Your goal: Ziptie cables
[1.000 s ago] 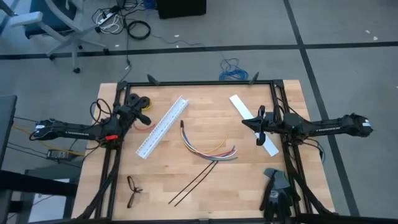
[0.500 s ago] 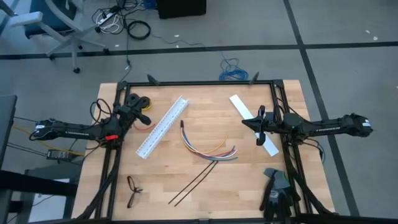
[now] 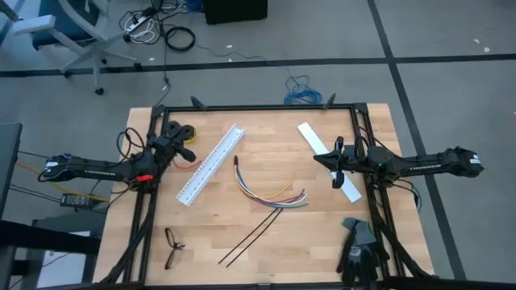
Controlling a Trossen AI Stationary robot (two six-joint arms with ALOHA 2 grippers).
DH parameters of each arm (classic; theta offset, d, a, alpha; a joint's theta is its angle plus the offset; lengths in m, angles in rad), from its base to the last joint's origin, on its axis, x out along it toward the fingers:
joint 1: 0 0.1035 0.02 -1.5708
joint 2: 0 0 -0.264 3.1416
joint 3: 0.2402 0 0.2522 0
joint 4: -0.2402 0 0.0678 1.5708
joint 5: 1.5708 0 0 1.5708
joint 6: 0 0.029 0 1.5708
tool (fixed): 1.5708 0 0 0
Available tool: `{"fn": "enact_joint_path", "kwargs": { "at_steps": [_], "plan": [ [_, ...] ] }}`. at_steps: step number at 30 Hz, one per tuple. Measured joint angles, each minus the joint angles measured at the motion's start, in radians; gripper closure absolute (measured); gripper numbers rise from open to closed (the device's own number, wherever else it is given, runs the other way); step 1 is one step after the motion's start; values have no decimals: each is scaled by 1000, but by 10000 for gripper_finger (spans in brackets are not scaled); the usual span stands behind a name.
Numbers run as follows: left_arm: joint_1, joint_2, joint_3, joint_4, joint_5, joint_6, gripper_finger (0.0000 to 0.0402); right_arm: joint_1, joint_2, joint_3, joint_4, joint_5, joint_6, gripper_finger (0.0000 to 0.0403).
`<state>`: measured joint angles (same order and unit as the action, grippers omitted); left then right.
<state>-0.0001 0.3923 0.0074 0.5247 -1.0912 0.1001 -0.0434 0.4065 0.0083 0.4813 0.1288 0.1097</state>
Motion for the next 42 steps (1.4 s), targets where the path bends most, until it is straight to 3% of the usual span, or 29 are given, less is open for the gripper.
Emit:
{"fn": "enact_joint_path", "kwargs": {
  "at_steps": [42],
  "plan": [
    [0,0,0,11,0,-15,366,0,0,0,0,0,0,399]
  ]
}}
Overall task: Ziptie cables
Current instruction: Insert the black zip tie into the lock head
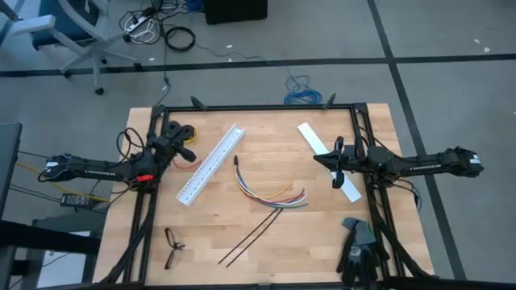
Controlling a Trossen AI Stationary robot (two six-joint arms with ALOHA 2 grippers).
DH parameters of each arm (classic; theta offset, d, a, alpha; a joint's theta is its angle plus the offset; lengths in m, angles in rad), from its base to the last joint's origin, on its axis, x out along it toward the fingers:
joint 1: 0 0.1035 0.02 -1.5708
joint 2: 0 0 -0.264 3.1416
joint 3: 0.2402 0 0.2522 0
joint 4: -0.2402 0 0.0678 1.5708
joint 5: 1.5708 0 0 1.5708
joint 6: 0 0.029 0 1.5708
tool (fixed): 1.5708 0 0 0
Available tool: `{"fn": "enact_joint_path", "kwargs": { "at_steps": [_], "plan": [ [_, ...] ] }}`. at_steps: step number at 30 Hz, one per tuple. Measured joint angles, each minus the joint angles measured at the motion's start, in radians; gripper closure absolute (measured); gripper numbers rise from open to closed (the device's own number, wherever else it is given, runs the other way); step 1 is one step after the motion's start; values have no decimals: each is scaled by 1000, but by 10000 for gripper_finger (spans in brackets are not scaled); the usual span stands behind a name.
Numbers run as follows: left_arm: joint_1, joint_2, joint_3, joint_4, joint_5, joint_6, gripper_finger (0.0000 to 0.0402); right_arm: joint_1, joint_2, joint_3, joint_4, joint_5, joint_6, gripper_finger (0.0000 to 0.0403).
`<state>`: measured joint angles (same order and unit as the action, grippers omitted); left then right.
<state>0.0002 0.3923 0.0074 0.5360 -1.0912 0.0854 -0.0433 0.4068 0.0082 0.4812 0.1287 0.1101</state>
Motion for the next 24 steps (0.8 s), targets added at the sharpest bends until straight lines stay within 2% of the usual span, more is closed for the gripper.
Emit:
{"fn": "enact_joint_path", "kwargs": {
  "at_steps": [13,19,24],
  "plan": [
    [-1,0,0,27,16,-43,366,0,0,0,0,0,0,399],
    [8,10,0,13,200,-82,366,0,0,0,0,0,0,399],
    [9,48,0,12,206,-97,366,0,0,0,0,0,0,399]
  ]
}}
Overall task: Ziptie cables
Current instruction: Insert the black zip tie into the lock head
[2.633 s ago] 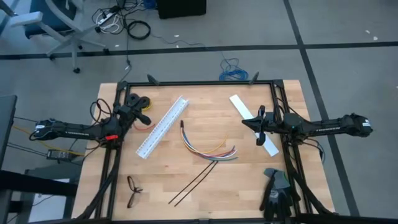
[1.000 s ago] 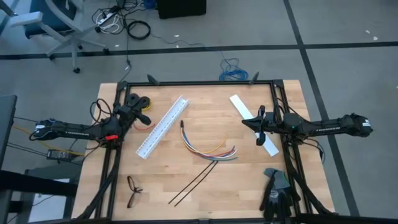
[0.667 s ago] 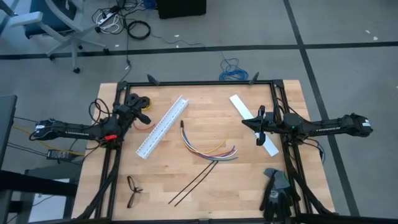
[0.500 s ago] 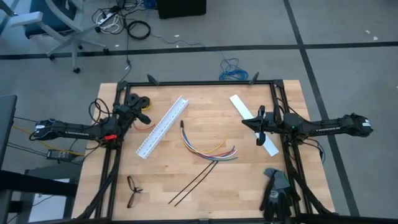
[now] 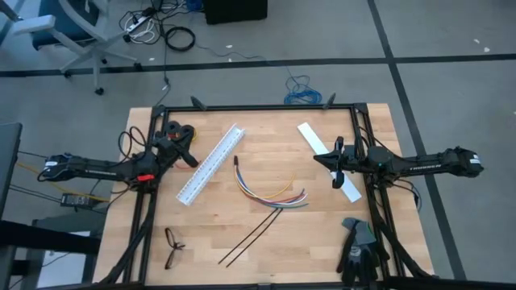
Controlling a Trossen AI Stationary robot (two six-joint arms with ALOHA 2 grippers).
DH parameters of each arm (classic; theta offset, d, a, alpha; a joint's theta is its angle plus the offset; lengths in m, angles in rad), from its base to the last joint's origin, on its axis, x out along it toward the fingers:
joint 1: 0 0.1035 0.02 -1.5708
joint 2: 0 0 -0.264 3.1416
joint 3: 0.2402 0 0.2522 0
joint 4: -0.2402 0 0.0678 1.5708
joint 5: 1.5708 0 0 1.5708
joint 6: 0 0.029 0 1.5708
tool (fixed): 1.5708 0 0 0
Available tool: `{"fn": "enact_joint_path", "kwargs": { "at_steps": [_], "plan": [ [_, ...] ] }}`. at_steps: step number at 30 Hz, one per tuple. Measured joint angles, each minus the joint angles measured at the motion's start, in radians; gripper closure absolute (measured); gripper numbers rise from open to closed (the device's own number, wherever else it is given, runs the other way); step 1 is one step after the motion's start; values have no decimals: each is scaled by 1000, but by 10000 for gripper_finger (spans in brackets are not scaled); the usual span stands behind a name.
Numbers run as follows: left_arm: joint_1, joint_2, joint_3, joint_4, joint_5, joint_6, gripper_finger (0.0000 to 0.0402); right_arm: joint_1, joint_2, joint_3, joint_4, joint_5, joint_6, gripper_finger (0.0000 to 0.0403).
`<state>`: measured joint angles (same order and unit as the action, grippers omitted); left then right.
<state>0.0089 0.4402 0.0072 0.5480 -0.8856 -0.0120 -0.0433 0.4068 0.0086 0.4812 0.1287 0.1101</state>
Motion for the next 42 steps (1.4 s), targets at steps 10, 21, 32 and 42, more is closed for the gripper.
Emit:
{"fn": "enact_joint_path", "kwargs": {
  "at_steps": [10,21,32,42],
  "plan": [
    [16,255,10,2,134,-98,366,0,0,0,0,0,0,399],
    [89,523,202,9,381,-16,366,0,0,0,0,0,0,399],
    [116,817,381,10,460,144,366,0,0,0,0,0,0,399],
    [127,1006,562,30,791,164,366,0,0,0,0,0,0,399]
  ]
}}
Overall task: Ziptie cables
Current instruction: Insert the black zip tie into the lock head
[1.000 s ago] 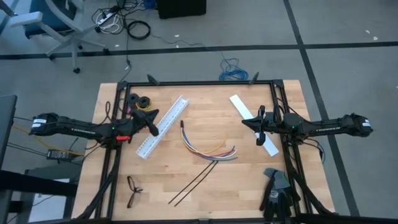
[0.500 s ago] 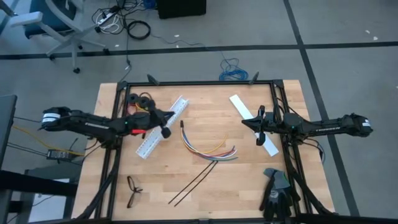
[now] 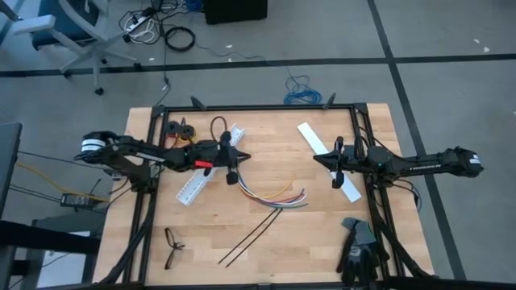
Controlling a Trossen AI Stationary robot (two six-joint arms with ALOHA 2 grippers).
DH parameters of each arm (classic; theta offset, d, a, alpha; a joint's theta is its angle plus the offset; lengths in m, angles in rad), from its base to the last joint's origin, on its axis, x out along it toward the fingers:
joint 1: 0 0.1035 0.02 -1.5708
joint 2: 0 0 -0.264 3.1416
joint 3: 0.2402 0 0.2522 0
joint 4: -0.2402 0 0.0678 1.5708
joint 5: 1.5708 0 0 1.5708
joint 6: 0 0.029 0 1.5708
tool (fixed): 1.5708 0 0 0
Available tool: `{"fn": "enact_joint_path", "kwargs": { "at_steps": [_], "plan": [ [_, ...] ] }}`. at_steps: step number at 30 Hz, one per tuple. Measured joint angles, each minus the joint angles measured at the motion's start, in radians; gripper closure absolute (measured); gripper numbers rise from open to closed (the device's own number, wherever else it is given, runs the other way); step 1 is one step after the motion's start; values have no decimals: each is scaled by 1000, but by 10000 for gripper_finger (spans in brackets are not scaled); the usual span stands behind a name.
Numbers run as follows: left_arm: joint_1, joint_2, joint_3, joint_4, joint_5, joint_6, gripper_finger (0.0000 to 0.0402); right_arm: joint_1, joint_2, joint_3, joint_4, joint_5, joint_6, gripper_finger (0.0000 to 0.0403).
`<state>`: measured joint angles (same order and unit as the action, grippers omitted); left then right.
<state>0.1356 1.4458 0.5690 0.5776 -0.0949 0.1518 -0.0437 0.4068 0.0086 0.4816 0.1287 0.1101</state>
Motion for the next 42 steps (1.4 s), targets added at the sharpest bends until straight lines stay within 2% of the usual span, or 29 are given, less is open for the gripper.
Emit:
{"fn": "enact_joint_path", "kwargs": {
  "at_steps": [6,12,18,24,31,42],
  "plan": [
    [-5,73,43,-10,136,-68,366,0,0,0,2,0,0,399],
    [-47,110,69,-33,145,-133,366,1,0,0,4,0,42,399],
    [-147,131,110,-44,30,-168,366,1,0,0,0,0,137,399],
    [-245,136,166,-156,-96,-250,366,1,1,0,-41,0,159,402],
    [-312,199,209,-153,-103,-404,366,4,1,0,-43,0,160,403],
    [-363,469,391,-158,-100,-598,366,4,6,0,-77,-1,162,403]
  ]
}}
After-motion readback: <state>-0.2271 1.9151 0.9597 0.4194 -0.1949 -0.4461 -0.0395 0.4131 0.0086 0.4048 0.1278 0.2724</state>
